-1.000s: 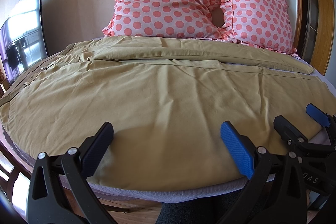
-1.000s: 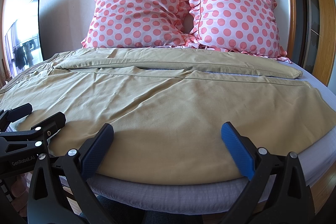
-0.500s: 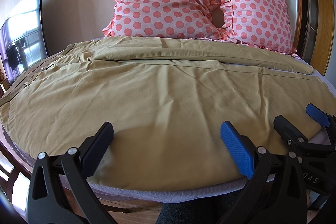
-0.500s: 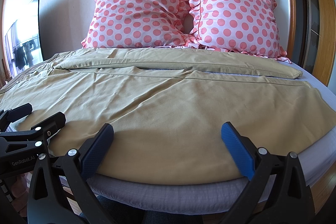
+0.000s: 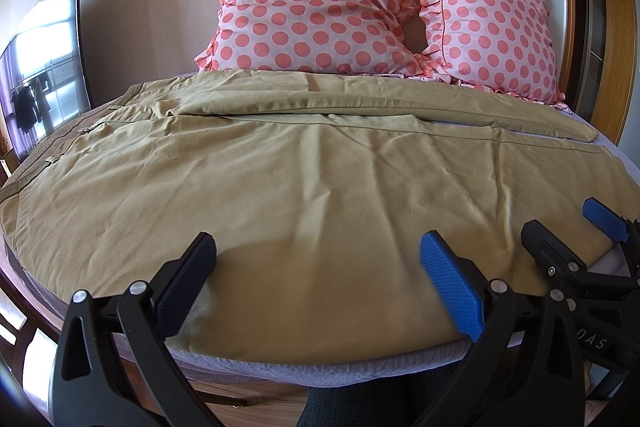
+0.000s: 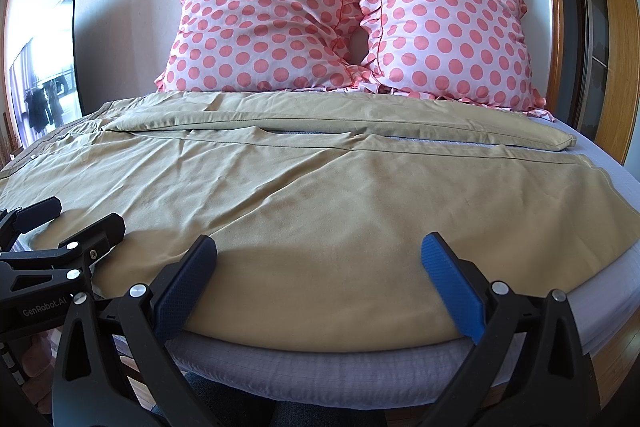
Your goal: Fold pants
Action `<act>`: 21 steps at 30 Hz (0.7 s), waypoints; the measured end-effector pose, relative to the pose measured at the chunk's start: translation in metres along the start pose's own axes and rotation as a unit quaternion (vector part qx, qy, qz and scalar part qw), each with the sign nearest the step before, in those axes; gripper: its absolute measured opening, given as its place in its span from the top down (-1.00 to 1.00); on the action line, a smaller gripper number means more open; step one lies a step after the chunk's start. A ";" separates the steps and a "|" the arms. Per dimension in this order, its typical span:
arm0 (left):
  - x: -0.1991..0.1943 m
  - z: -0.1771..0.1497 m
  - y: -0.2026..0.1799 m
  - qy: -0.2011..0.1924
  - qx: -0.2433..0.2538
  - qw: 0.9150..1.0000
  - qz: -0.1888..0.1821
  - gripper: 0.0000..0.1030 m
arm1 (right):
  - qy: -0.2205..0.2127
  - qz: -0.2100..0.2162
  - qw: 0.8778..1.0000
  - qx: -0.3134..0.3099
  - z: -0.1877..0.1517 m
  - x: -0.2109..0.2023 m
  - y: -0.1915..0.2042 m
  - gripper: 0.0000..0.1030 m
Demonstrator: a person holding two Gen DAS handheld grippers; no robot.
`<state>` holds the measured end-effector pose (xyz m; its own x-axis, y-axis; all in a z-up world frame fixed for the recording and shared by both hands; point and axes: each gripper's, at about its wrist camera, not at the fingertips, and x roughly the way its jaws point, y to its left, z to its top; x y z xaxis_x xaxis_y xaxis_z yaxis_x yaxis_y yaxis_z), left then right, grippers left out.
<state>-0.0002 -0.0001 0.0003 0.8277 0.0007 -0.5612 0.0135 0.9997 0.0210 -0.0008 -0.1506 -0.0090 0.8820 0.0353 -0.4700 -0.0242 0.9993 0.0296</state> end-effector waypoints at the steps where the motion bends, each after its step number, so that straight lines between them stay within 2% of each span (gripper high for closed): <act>1: 0.000 0.000 0.000 0.000 0.000 1.000 0.000 -0.97 | 0.000 0.000 1.000 0.000 0.000 0.000 0.000 -0.97; 18: 0.000 0.000 0.000 -0.001 0.001 1.000 0.000 -0.97 | -0.003 0.002 1.000 -0.002 -0.004 0.001 0.001 -0.97; 21: 0.000 0.001 0.001 0.004 0.002 1.000 -0.004 -0.97 | 0.027 0.025 0.999 -0.012 0.007 0.004 -0.006 -0.97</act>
<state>0.0001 0.0005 0.0011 0.8232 -0.0070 -0.5677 0.0223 0.9995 0.0202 0.0059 -0.1566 -0.0046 0.8528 0.0857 -0.5151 -0.0799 0.9962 0.0334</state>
